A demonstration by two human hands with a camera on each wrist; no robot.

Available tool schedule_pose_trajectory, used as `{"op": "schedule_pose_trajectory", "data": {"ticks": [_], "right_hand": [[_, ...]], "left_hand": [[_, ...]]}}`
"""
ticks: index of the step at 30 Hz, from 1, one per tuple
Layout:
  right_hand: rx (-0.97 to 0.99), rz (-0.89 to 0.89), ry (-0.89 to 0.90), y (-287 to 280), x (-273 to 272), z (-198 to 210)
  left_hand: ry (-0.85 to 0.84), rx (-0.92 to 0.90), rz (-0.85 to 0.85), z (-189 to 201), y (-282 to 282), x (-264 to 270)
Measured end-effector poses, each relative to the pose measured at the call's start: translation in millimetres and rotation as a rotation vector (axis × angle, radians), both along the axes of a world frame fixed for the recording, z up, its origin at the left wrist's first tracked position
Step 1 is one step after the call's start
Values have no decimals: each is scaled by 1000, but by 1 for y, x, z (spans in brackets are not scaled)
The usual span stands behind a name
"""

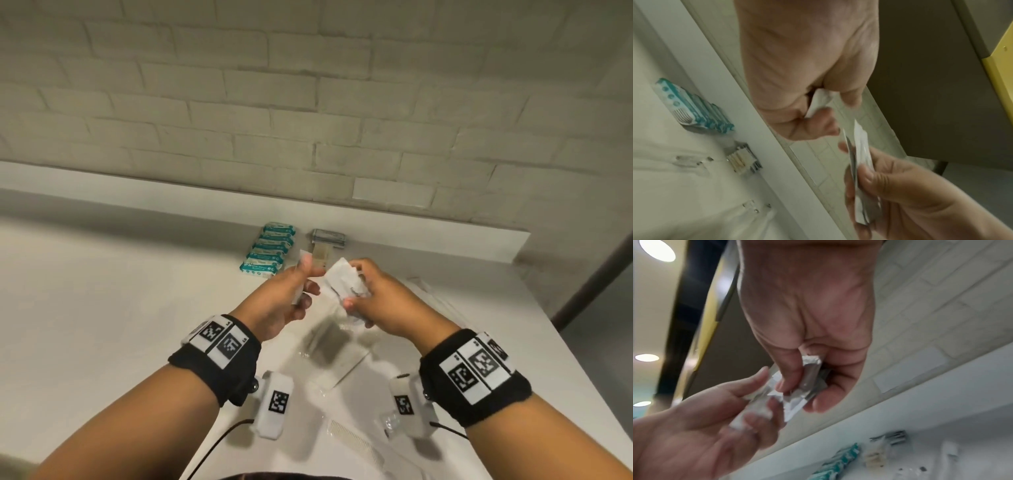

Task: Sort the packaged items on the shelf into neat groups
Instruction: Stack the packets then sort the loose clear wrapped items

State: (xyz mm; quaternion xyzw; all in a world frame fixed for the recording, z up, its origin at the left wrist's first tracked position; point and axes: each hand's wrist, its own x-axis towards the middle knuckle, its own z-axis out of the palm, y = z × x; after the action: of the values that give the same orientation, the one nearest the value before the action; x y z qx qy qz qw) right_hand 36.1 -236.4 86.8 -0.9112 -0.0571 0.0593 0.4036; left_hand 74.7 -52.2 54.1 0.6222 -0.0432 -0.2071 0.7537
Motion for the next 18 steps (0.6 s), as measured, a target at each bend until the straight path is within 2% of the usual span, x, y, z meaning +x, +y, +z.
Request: {"op": "schedule_pose_trajectory", "data": {"ticks": [3,6,8,10,13,15,16,18], "right_hand": [[62,-65,-24,-14,2,3],[131,-100,-67,-27,7,8],[143,-93,-87,-32,11,12],[118,-50,-80,-30,15,15],[13,84,5,-11,15,19],[-39,105,29,6,14,20],[-5,91,23,12,13,18],[196,58,39,19,12,15]], "left_hand": [[49,25,21,1,12,4],[-135,297,-26,-1,19,6],[-262,475,15,-1,20,6],[-322,521,47,0,19,8],[-341,437,45,4,10,11],[-325,289,39,8,0,11],[-295,191,59,12,-3,11],[-216,-39,41,19,-6,8]]}}
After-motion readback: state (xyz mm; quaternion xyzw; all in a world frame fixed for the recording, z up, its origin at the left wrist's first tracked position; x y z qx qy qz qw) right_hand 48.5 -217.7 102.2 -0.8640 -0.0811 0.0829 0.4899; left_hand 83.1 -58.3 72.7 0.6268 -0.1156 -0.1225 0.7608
